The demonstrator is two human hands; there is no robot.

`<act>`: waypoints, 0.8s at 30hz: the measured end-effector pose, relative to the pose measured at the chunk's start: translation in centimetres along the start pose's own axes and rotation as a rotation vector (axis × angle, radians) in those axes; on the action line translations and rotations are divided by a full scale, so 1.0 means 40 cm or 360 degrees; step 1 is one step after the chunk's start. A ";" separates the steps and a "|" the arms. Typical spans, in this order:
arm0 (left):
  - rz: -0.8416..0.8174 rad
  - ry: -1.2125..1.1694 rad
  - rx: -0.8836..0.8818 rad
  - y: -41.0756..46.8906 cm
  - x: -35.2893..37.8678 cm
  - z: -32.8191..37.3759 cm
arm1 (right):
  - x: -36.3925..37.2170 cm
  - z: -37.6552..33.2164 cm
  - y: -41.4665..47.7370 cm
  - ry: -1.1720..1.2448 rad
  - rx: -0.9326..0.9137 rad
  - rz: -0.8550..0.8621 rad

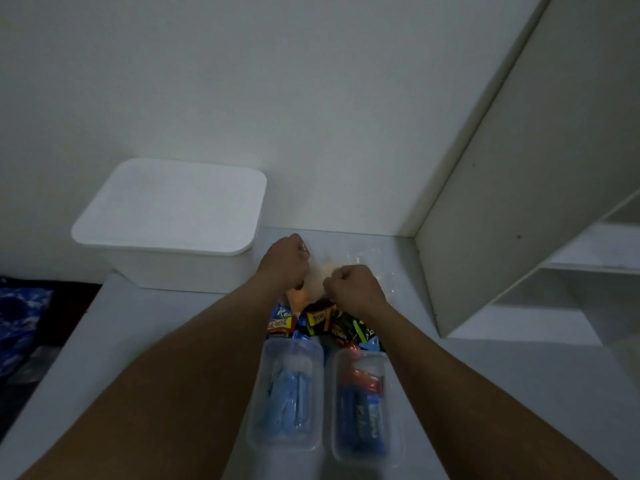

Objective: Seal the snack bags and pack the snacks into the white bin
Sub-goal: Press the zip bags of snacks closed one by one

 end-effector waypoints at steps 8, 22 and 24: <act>0.0200 -0.0262 -0.0040 -0.093 -0.179 0.164 | -0.228 -0.136 -0.075 0.0078 -0.0230 0.0192; 0.0167 -0.1047 0.0155 -0.187 -0.423 0.483 | -0.531 -0.435 -0.192 0.0416 -0.0722 0.0292; 0.0177 -0.1069 0.0189 -0.191 -0.447 0.515 | -0.552 -0.466 -0.208 0.0423 -0.0766 0.0297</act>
Point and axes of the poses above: each hand's wrist, its own y-axis towards the middle knuckle, its own x-axis out of the palm, z = x × y, the point moved 10 cm from there along y, towards the middle knuckle, and after that the axes turned 3 degrees about -y, right-handed, at the moved point
